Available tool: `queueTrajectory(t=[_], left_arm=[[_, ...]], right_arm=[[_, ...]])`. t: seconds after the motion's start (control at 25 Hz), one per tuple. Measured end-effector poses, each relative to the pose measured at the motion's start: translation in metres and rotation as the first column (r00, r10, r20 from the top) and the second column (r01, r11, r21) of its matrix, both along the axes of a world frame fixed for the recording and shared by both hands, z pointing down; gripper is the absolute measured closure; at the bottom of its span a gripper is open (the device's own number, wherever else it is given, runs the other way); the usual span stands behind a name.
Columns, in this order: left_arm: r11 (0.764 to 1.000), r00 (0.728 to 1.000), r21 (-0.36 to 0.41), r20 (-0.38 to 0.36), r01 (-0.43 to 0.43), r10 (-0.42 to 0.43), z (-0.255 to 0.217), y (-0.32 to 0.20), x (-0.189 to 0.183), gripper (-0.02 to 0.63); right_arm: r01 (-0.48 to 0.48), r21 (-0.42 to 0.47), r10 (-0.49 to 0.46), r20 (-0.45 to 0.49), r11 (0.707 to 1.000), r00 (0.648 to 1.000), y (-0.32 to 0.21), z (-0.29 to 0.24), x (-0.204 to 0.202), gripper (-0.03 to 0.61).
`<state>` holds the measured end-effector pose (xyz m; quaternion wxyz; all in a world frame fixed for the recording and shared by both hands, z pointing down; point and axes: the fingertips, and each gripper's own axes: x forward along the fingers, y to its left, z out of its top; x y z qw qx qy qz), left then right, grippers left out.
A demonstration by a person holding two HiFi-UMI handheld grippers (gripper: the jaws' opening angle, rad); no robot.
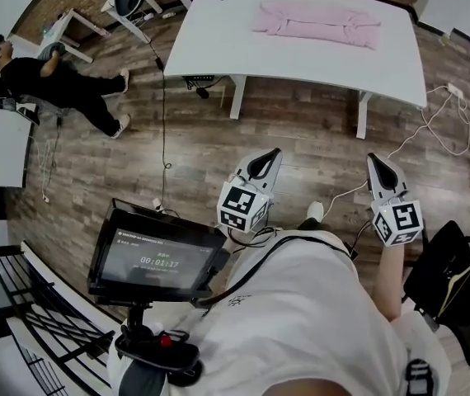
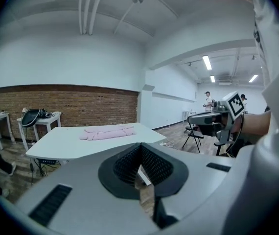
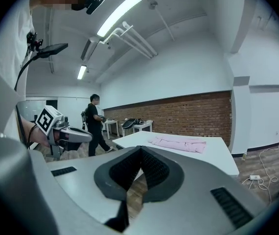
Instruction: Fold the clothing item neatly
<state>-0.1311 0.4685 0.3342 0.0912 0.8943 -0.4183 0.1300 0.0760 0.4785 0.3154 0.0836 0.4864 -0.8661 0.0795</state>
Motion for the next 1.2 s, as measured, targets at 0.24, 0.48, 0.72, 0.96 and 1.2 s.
queueTrajectory(t=[0.24, 0.48, 0.72, 0.96, 1.2], left_arm=[[1.0, 0.999, 0.003, -0.042, -0.028, 0.029, 0.001, 0.04, -0.03, 0.612], [0.998, 0.996, 0.01, -0.057, -0.063, 0.063, -0.006, 0.09, -0.055, 0.612], [0.995, 0.993, 0.018, -0.061, -0.096, 0.097, -0.001, 0.111, -0.067, 0.612], [0.99, 0.987, 0.013, -0.073, -0.139, 0.14, 0.002, 0.146, -0.056, 0.612], [0.991, 0.988, 0.04, -0.078, -0.129, 0.132, -0.009, 0.182, -0.043, 0.612]], right_arm=[[-0.05, 0.013, 0.05, -0.017, 0.999, 0.999, 0.051, -0.003, -0.032, 0.575], [-0.093, 0.025, 0.093, -0.02, 0.995, 0.995, 0.114, -0.012, -0.061, 0.575], [-0.131, 0.031, 0.132, -0.028, 0.991, 0.991, 0.148, -0.01, -0.077, 0.575], [-0.174, 0.028, 0.175, -0.027, 0.984, 0.984, 0.188, -0.011, -0.067, 0.575], [-0.15, 0.07, 0.151, -0.019, 0.986, 0.988, 0.223, -0.022, -0.056, 0.575]])
